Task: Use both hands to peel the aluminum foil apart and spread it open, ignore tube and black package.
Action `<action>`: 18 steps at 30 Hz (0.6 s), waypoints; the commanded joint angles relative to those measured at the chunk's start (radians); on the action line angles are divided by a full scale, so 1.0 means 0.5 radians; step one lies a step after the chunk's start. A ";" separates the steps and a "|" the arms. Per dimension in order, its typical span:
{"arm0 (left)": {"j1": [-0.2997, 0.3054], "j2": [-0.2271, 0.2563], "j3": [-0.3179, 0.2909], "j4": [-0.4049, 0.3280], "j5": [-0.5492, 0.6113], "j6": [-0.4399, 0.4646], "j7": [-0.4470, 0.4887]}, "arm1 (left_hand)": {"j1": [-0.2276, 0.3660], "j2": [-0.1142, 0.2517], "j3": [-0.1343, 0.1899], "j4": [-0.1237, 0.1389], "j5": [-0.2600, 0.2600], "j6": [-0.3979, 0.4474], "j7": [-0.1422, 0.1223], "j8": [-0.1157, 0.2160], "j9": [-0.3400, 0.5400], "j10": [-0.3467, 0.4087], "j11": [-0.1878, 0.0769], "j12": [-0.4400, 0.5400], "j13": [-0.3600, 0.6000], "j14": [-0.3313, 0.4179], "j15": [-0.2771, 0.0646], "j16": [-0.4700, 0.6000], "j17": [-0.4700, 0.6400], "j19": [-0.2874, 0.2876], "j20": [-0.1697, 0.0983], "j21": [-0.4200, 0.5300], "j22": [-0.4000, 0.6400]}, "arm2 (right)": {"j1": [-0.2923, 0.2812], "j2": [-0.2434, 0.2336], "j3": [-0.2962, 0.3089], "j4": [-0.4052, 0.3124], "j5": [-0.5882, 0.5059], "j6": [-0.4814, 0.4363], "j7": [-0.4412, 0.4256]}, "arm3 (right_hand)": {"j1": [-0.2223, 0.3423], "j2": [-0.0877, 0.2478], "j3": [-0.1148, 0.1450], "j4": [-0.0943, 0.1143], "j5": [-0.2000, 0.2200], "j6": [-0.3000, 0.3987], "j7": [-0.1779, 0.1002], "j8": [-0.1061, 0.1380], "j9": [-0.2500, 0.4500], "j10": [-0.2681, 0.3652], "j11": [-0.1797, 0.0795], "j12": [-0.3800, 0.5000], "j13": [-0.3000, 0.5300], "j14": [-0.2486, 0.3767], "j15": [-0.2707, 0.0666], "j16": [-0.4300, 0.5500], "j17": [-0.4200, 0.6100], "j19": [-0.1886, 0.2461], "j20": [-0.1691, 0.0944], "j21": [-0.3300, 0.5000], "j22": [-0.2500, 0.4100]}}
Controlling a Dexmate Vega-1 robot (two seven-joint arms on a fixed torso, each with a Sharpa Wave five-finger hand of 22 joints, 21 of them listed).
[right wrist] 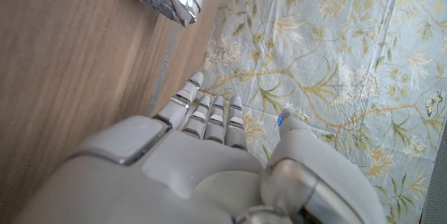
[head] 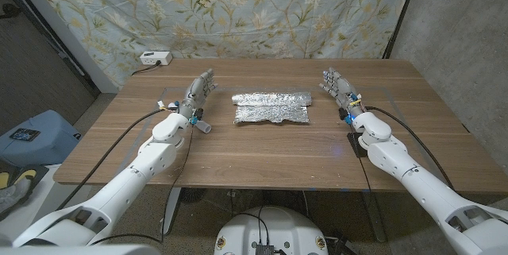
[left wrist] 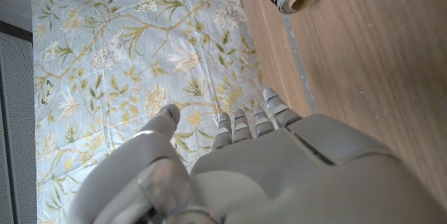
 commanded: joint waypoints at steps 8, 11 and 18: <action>-0.005 0.029 -0.013 0.010 -0.027 0.017 -0.055 | 0.032 -0.007 0.015 -0.022 0.014 0.022 0.014 0.007 0.004 0.013 0.009 0.013 0.006 0.011 0.026 0.010 0.005 0.022 0.013 0.001 0.008 | 0.016 0.010 -0.051 -0.038 -0.101 -0.023 -0.075 | 0.020 0.003 0.021 -0.011 0.006 0.015 0.004 0.010 0.005 0.002 0.001 0.003 0.000 0.015 0.005 0.012 -0.008 0.018 -0.067 0.011 0.009; -0.014 0.028 -0.014 0.017 -0.029 0.022 -0.055 | 0.035 -0.008 0.016 -0.027 0.014 0.023 0.015 0.007 0.004 0.014 0.014 0.013 0.005 0.011 0.027 0.009 0.004 0.024 0.015 0.000 0.008 | 0.018 -0.018 -0.066 -0.073 -0.168 -0.033 -0.117 | 0.023 0.002 0.023 -0.017 0.006 0.015 0.005 0.009 0.005 0.001 -0.004 0.002 -0.001 0.015 0.004 0.012 -0.011 0.018 -0.068 0.010 0.009; -0.018 0.036 -0.014 0.011 -0.027 0.025 -0.064 | 0.041 -0.009 0.018 -0.039 0.015 0.025 0.016 0.006 0.004 0.015 0.010 0.012 0.003 0.011 0.027 0.007 0.003 0.024 0.012 -0.005 0.008 | 0.021 -0.071 -0.086 -0.131 -0.296 -0.025 -0.179 | 0.032 -0.002 0.025 -0.031 0.004 0.016 0.003 0.007 0.005 -0.001 -0.002 0.001 -0.003 0.012 0.005 0.010 -0.018 0.017 -0.068 0.009 0.009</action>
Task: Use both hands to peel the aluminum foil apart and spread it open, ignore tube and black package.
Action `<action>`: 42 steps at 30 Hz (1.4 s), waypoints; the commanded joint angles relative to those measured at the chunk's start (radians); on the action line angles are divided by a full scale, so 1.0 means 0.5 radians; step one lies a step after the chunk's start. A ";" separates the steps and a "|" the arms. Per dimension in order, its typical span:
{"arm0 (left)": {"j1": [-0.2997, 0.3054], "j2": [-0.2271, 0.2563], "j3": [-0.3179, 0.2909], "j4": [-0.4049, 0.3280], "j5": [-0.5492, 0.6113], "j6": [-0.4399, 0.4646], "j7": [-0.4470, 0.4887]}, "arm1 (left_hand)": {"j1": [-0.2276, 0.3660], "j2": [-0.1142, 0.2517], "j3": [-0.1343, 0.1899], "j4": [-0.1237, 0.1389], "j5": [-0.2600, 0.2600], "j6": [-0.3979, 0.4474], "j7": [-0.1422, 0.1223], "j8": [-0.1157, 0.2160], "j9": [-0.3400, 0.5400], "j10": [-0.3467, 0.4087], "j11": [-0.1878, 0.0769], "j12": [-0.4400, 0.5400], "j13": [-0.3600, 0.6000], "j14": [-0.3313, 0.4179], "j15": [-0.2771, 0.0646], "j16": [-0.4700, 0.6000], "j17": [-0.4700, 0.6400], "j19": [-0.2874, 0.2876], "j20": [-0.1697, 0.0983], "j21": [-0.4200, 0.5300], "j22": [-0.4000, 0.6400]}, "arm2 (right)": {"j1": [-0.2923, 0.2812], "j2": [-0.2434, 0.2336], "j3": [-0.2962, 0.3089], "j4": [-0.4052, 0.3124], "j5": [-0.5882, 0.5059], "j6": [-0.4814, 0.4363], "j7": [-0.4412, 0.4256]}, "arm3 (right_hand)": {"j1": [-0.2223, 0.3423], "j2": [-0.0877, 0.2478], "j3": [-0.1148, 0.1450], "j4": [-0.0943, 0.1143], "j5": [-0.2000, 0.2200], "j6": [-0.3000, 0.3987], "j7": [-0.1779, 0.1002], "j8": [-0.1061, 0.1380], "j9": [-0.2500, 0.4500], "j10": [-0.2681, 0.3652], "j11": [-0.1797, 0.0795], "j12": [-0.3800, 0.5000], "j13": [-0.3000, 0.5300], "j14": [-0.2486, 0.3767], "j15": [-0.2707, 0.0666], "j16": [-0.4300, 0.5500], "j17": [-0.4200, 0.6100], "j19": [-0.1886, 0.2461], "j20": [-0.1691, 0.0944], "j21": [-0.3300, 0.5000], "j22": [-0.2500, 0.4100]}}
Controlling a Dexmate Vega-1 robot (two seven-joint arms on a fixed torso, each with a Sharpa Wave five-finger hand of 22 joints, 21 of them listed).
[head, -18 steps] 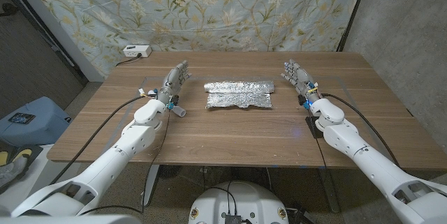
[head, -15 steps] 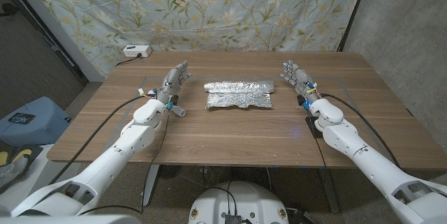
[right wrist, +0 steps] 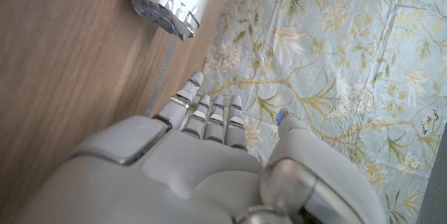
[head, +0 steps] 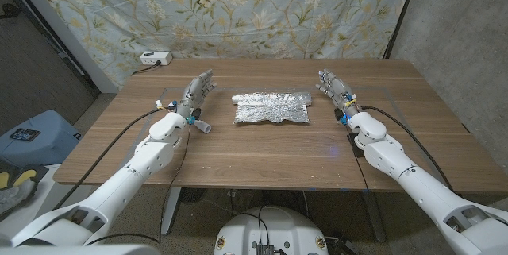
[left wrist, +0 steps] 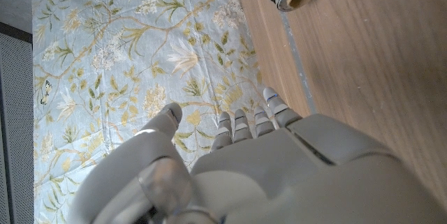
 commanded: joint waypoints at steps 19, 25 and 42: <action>0.070 0.019 -0.042 -0.090 -0.068 0.011 0.001 | 0.040 -0.010 0.010 -0.047 0.008 0.013 0.008 0.001 0.005 0.006 0.002 0.009 -0.001 0.001 0.019 0.004 0.002 0.016 0.000 -0.019 0.009 | 0.057 -0.213 -0.134 -0.256 -0.543 -0.097 -0.191 | 0.059 -0.009 0.009 -0.060 -0.002 -0.001 0.010 -0.005 0.005 -0.016 0.029 -0.007 -0.001 -0.008 0.030 0.006 -0.019 0.000 -0.061 -0.001 0.009; 0.093 0.023 -0.053 -0.118 -0.081 0.011 0.011 | 0.044 -0.010 0.010 -0.057 0.009 0.014 0.007 0.001 0.005 0.005 0.004 0.007 -0.002 -0.002 0.021 0.003 0.002 0.016 0.005 -0.023 0.009 | 0.109 -0.276 -0.195 -0.358 -0.724 -0.211 -0.203 | 0.092 -0.032 0.010 -0.109 -0.006 -0.029 0.031 -0.016 0.004 -0.039 0.067 -0.013 -0.003 -0.030 0.055 -0.001 -0.036 -0.016 -0.045 -0.007 0.008; 0.109 0.006 -0.056 -0.179 -0.100 -0.001 0.017 | 0.058 -0.011 0.011 -0.084 0.012 0.022 0.003 0.001 0.005 0.011 0.009 0.006 -0.006 0.001 0.018 0.002 0.001 0.018 0.002 -0.035 0.009 | 0.246 -0.375 -0.293 -0.465 -0.998 -0.369 -0.098 | 0.197 -0.107 0.006 -0.255 -0.014 -0.082 0.120 -0.022 0.002 -0.042 0.163 -0.005 -0.013 -0.028 0.179 0.008 -0.070 -0.039 0.034 -0.007 0.008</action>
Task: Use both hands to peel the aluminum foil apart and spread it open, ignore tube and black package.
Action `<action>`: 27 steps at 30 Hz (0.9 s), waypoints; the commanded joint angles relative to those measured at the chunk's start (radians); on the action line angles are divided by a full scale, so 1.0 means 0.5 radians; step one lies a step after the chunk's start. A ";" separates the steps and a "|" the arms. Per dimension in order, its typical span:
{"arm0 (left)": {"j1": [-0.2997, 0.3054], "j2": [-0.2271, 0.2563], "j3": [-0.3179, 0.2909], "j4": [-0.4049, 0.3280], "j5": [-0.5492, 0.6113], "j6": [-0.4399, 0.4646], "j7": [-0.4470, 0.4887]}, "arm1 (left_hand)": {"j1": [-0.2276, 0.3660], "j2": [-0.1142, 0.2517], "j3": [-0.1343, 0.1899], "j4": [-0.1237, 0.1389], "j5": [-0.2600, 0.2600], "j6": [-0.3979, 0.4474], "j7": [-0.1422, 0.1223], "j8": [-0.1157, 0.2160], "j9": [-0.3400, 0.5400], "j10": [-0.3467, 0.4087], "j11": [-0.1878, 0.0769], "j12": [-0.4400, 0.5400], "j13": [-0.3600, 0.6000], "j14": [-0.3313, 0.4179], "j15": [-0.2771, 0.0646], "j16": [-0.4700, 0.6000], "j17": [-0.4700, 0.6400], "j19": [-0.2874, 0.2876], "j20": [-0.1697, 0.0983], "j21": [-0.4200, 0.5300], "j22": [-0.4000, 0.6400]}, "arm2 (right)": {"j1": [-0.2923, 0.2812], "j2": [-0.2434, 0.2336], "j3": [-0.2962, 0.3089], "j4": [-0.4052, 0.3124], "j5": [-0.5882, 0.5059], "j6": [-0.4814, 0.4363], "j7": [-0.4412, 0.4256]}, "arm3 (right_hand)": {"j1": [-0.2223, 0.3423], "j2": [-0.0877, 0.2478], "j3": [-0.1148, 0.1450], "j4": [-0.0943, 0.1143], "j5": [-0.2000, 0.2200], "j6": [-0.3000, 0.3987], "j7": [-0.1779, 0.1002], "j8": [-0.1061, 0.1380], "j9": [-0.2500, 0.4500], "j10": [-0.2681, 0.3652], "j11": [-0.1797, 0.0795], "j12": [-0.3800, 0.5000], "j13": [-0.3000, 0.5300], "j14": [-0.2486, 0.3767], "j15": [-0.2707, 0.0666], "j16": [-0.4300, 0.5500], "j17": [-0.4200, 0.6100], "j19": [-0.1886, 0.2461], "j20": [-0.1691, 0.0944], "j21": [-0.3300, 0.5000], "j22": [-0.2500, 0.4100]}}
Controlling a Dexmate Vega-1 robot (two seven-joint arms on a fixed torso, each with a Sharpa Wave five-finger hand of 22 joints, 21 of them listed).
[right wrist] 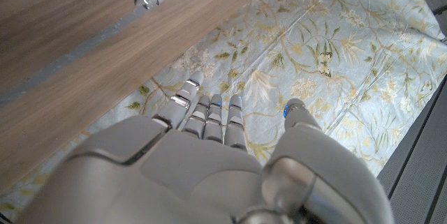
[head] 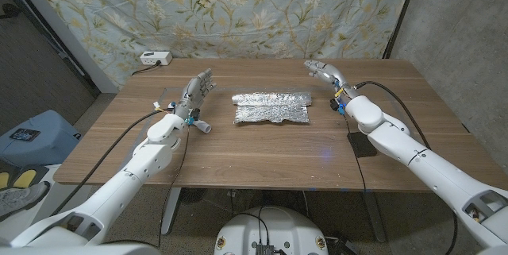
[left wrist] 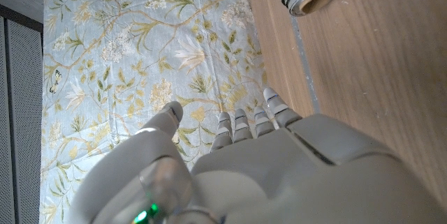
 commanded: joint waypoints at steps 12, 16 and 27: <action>0.016 -0.024 0.021 -0.044 0.013 -0.010 0.021 | 0.038 0.000 -0.002 -0.034 0.014 0.030 0.006 0.002 0.005 0.014 0.007 0.006 -0.003 0.005 0.019 0.004 0.007 0.015 0.004 -0.011 0.010 | 0.230 -0.134 -0.184 -0.213 -0.482 -0.309 0.197 | 0.094 -0.029 -0.002 -0.098 -0.007 0.050 0.134 0.021 -0.002 0.079 0.074 0.019 -0.014 0.063 0.089 0.028 -0.009 0.032 0.081 0.013 0.009; -0.001 -0.034 0.031 -0.026 0.013 0.000 0.014 | 0.041 0.001 -0.002 -0.040 0.014 0.033 0.004 0.002 0.005 0.016 0.009 0.006 -0.003 0.007 0.019 0.004 0.007 0.017 0.005 -0.013 0.010 | 0.305 -0.144 -0.228 -0.241 -0.518 -0.386 0.324 | 0.111 -0.037 -0.003 -0.113 -0.007 0.021 0.130 0.009 -0.002 0.061 0.065 0.010 -0.014 0.042 0.089 0.019 -0.010 0.016 0.076 0.006 0.010; -0.046 -0.061 0.049 0.010 0.025 0.003 0.013 | 0.050 0.005 -0.001 -0.056 0.017 0.045 0.010 0.005 0.006 0.027 0.017 0.009 -0.004 0.010 0.019 0.005 0.008 0.022 0.003 -0.021 0.010 | 0.433 -0.158 -0.333 -0.303 -0.750 -0.522 0.443 | 0.139 -0.045 -0.006 -0.135 -0.007 -0.034 0.162 -0.004 0.000 0.017 0.080 -0.006 -0.012 0.010 0.125 0.010 -0.010 -0.004 0.120 0.002 0.011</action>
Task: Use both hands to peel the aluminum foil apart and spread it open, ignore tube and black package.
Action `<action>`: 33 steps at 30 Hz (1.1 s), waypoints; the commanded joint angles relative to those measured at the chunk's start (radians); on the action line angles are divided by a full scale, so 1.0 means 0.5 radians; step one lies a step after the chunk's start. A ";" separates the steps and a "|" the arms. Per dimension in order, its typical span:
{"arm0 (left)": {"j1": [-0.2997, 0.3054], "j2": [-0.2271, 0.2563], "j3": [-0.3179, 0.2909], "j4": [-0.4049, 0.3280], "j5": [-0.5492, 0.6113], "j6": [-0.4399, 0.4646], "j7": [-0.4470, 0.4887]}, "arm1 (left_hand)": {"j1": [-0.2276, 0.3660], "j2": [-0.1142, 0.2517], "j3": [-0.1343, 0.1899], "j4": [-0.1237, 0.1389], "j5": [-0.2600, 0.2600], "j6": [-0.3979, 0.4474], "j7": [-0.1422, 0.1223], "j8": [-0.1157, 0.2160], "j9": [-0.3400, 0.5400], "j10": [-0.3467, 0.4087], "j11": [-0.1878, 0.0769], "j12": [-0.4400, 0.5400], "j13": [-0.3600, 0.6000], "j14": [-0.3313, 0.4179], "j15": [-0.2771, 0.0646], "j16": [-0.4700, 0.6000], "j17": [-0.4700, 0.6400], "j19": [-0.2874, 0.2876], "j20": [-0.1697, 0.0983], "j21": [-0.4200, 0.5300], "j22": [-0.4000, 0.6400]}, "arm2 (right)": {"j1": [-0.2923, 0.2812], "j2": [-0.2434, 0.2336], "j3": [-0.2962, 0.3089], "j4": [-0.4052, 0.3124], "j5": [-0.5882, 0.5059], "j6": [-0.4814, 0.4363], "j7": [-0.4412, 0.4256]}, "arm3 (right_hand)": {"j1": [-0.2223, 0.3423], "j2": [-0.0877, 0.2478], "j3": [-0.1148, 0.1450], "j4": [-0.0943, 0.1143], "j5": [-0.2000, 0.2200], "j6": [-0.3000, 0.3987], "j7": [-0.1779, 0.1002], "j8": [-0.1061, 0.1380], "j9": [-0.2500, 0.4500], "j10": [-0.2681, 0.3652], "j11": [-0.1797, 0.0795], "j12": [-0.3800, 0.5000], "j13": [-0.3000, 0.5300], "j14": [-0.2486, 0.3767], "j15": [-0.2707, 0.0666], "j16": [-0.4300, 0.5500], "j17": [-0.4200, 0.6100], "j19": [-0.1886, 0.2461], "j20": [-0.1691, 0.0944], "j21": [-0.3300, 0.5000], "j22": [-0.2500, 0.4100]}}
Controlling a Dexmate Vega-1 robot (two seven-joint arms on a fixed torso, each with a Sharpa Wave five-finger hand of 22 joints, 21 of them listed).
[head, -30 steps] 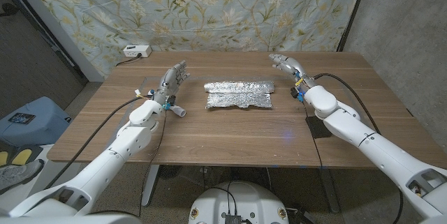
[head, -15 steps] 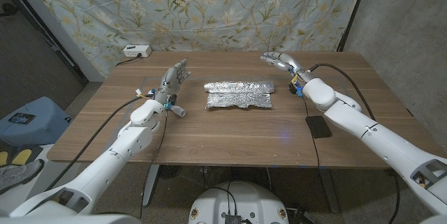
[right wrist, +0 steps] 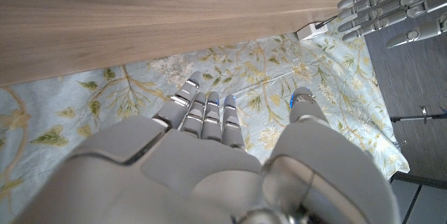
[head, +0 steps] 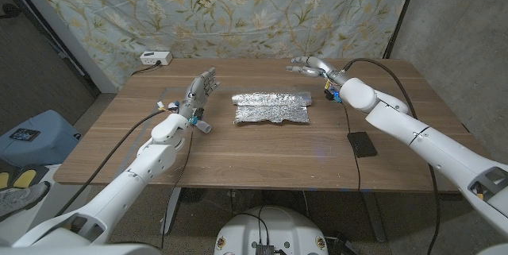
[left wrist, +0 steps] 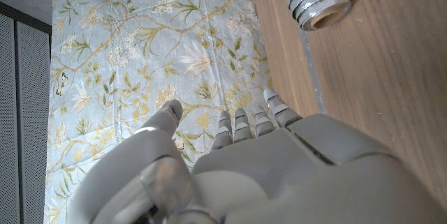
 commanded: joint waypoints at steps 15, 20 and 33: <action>0.062 0.010 -0.033 -0.024 -0.007 -0.012 0.056 | 0.025 -0.006 -0.003 -0.034 0.010 0.013 0.007 -0.001 0.006 0.009 0.019 0.004 0.004 0.007 0.041 0.003 0.004 0.024 0.016 -0.022 0.011 | 0.289 0.058 -0.249 -0.017 -0.405 -0.218 0.341 | 0.109 -0.014 0.019 -0.048 0.001 -0.110 0.022 -0.020 0.008 -0.055 0.018 -0.014 0.011 -0.058 0.047 -0.020 -0.002 -0.039 0.058 -0.009 0.011; 0.089 0.031 -0.052 -0.037 -0.006 -0.019 0.070 | 0.023 -0.007 -0.008 -0.036 0.009 0.006 0.007 -0.004 0.006 0.004 0.020 0.001 0.004 0.001 0.044 0.002 0.005 0.021 0.021 -0.027 0.011 | 0.355 0.085 -0.317 -0.029 -0.490 -0.285 0.441 | 0.122 -0.021 0.018 -0.049 0.001 -0.161 0.012 -0.027 0.008 -0.063 0.025 -0.012 0.013 -0.078 0.058 -0.023 -0.002 -0.060 0.072 -0.012 0.011; 0.126 0.041 -0.089 -0.043 -0.025 -0.065 0.069 | 0.017 -0.003 -0.021 -0.040 0.008 -0.015 0.003 -0.012 0.006 -0.015 0.028 -0.008 0.002 -0.014 0.059 0.000 0.007 0.014 0.029 -0.042 0.012 | 0.442 0.142 -0.417 -0.070 -0.599 -0.422 0.615 | 0.161 -0.038 0.016 -0.052 0.004 -0.215 0.021 -0.015 0.011 -0.117 0.027 -0.017 0.019 -0.143 0.084 -0.029 -0.002 -0.131 0.057 -0.020 0.010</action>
